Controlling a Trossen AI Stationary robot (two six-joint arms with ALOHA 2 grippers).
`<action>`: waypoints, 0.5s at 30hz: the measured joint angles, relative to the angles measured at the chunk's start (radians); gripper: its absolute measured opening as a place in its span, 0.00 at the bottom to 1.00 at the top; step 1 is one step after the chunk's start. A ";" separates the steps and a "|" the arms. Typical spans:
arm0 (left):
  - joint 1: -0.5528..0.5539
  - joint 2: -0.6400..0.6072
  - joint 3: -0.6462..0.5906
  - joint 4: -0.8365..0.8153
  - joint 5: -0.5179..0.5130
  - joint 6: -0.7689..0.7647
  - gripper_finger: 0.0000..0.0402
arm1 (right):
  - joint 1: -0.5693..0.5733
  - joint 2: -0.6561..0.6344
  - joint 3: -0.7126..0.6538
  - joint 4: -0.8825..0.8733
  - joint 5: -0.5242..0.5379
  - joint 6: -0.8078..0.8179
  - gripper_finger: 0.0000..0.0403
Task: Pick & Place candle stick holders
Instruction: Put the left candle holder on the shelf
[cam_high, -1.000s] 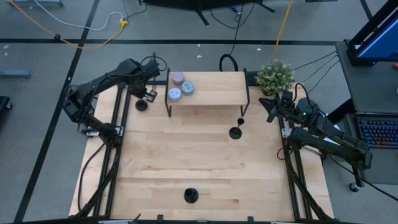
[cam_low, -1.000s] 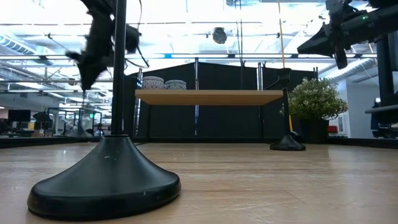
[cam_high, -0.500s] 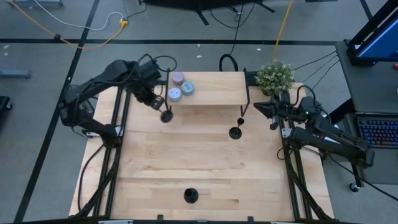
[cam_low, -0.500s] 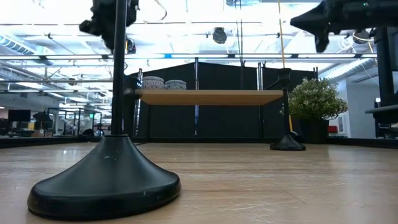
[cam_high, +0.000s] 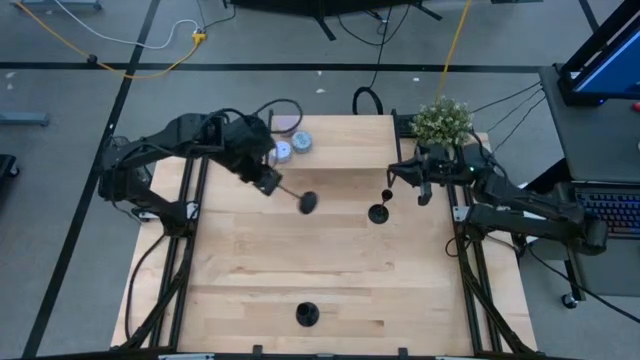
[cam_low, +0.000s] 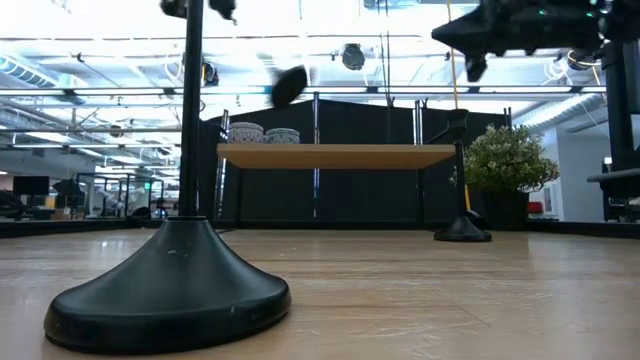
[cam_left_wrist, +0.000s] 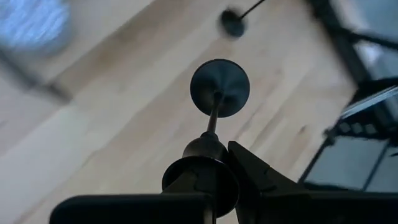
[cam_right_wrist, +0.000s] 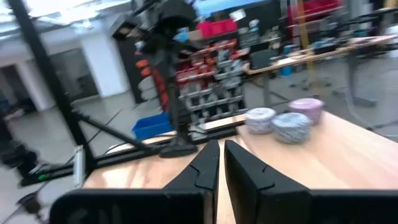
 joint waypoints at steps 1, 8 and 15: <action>-0.007 0.011 0.000 0.042 0.003 0.001 0.06 | 0.000 0.028 0.022 -0.002 -0.026 -0.006 0.04; -0.019 0.087 0.000 0.190 0.069 0.044 0.06 | 0.001 0.215 0.237 -0.149 -0.182 -0.045 0.04; -0.013 0.136 0.000 0.341 0.078 0.088 0.06 | 0.068 0.393 0.464 -0.405 -0.208 -0.186 0.08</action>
